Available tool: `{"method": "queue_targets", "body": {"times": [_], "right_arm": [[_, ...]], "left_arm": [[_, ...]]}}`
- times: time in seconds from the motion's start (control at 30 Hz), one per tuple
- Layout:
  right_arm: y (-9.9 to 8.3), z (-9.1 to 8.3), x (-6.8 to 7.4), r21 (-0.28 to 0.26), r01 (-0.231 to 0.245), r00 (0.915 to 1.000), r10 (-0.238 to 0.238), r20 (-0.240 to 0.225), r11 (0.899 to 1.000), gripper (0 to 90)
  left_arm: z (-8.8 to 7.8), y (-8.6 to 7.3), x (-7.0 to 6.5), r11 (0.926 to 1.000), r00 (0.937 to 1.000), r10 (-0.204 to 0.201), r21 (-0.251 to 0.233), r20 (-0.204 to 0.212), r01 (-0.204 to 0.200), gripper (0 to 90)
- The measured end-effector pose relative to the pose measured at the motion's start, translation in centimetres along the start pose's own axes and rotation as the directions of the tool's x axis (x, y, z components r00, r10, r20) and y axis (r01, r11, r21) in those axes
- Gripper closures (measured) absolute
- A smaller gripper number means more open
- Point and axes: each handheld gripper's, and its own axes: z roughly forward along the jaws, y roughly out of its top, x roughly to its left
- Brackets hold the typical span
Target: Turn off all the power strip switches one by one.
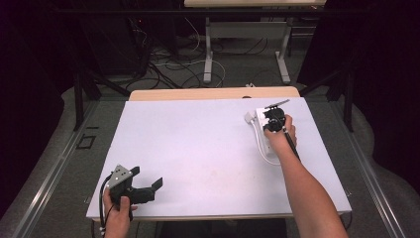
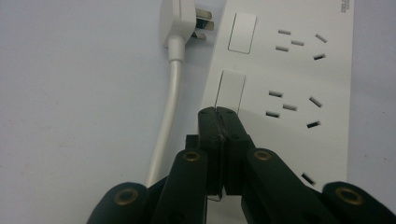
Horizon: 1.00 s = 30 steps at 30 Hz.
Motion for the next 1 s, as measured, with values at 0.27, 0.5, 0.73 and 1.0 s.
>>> {"method": "queue_targets", "body": {"times": [0.27, 0.5, 0.73, 1.0], "right_arm": [[0.9, -0.4, 0.4, -0.035, 0.023, 0.9997, -0.023, 0.000, 0.999, 89.3], [1.4, -0.3, 0.5, -0.049, 0.027, 0.9996, -0.027, -0.005, 0.998, 89.4], [1.5, -0.2, 0.5, -0.094, 0.026, 0.9996, -0.026, 0.005, 0.995, 86.6], [1.7, 0.3, 0.0, -0.106, 0.037, 0.9993, -0.036, 0.012, 0.994, 90.0]], "left_arm": [[0.1, 0.0, 0.0, 1.0000, 1.0000, -0.003, -0.002, 0.000, 0.003, 0.4], [0.0, 0.0, 0.2, 1.0000, 1.0000, -0.001, -0.003, -0.005, 0.001, 0.4], [0.0, 0.0, 0.1, 1.0000, 1.0000, -0.001, 0.001, -0.001, 0.001, 0.4], [-0.1, 0.0, 0.1, 1.0000, 1.0000, 0.001, 0.008, -0.005, -0.001, 0.4]]}}
